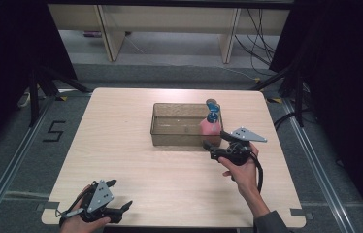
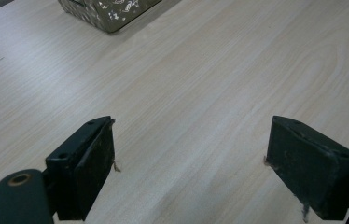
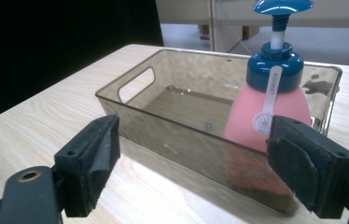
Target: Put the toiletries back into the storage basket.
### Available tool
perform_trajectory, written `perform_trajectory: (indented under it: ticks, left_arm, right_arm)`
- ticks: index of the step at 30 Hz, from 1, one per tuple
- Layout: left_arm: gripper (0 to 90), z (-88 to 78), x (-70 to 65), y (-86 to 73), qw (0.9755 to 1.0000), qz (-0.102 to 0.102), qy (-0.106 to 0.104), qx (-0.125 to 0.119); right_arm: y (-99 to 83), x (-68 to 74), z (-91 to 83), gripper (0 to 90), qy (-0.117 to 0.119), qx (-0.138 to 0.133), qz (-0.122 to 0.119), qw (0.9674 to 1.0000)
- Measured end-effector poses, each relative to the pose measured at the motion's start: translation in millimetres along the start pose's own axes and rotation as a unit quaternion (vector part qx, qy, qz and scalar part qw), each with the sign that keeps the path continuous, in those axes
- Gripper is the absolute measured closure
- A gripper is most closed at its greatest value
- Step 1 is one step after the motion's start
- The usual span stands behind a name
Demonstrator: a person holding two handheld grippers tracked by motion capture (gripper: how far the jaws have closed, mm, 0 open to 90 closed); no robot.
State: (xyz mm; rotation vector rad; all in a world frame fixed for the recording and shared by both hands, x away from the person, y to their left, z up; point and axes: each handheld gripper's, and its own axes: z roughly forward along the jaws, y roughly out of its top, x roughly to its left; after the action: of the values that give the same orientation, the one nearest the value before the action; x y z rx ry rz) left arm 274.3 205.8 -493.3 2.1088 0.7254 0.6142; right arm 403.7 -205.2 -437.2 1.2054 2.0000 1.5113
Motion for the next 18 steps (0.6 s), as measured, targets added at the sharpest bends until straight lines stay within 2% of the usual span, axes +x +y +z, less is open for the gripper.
perform_trajectory:
  ticks: [3,5,7,8,9,10,15,17,18]
  left_arm:
    - [14.8,0.0,-0.3,0.0,1.0,-0.001,0.0,-0.001]
    - [14.8,0.0,0.1,-0.1,1.0,-0.001,0.0,-0.001]
    - [14.8,0.1,-0.1,0.1,1.0,-0.001,0.001,-0.002]
    - [14.8,0.3,-0.7,-0.1,1.0,-0.004,0.0,-0.004]
    - [14.8,0.0,-0.4,-0.1,1.0,-0.003,0.0,-0.002]
    - [14.8,-0.1,0.1,0.0,1.0,0.0,0.001,-0.001]
    - [14.8,-0.3,0.1,-0.1,1.0,-0.001,0.0,0.0]
    - [14.8,-0.2,0.9,0.2,1.0,0.0,-0.003,-0.003]
    - [14.8,-0.3,0.6,0.0,1.0,0.0,-0.004,-0.002]
  right_arm:
    - [-0.8,-1.7,-0.9,18.2,-0.004,0.001,-0.02,0.9998]
    - [-2.4,1.6,-0.1,18.2,0.007,-0.002,-0.001,1.0]
    - [-3.2,1.1,-1.1,18.2,0.001,0.005,-0.018,0.9998]
    - [-4.5,1.2,0.0,18.2,0.001,-0.003,-0.022,0.9997]
    - [-5.1,2.6,-0.6,18.2,0.006,0.004,-0.016,0.9998]
    - [-6.3,4.2,-0.1,18.2,0.007,0.0,-0.011,0.9999]
    - [-7.5,4.9,-1.3,18.2,0.014,0.002,-0.016,0.9998]
    - [-8.4,6.1,-3.0,18.3,0.015,0.008,-0.01,0.9998]
    - [-8.7,4.8,-4.1,18.3,0.007,0.006,-0.025,0.9997]
